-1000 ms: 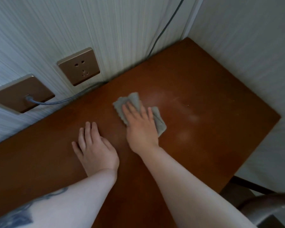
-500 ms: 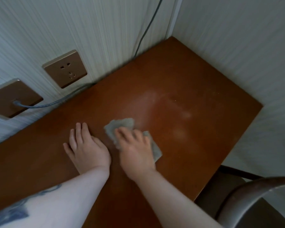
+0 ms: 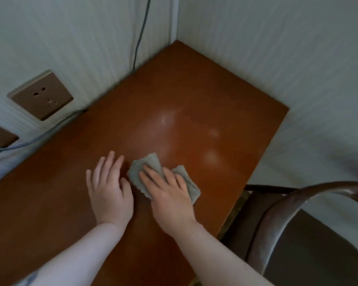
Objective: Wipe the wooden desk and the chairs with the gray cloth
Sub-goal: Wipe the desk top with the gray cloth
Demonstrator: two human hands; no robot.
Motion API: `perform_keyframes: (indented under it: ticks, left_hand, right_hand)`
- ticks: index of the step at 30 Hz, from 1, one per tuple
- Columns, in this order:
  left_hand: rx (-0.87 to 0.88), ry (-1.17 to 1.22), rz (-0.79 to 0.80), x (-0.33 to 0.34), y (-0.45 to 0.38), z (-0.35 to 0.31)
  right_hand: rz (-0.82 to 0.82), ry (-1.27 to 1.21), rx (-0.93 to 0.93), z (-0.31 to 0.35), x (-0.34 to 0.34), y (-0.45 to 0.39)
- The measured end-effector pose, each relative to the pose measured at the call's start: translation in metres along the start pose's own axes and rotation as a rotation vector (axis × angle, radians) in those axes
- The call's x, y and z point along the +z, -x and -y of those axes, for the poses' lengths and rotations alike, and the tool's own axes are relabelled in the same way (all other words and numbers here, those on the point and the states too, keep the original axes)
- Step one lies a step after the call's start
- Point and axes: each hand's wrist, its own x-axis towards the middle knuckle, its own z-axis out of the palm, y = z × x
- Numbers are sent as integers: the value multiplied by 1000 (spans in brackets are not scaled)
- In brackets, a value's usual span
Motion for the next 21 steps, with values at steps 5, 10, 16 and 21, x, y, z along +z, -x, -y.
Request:
perform_keyframes:
  ticks: [5,10,16,21]
  left_hand:
    - [32,115,9,17,1,-50]
    - [-136,109,9,48,-15,-103]
    - [-280,-54,57,75,-15,-121]
    - [-269,-135,83,79,-14,-124]
  right_hand:
    - [-84,38,650,-118,-35,21]
    - [-226,-35,508,-97,-49,12]
    - [63,-32,219,-123,-32,6]
    - [-179,-103,869,-203,-57,0]
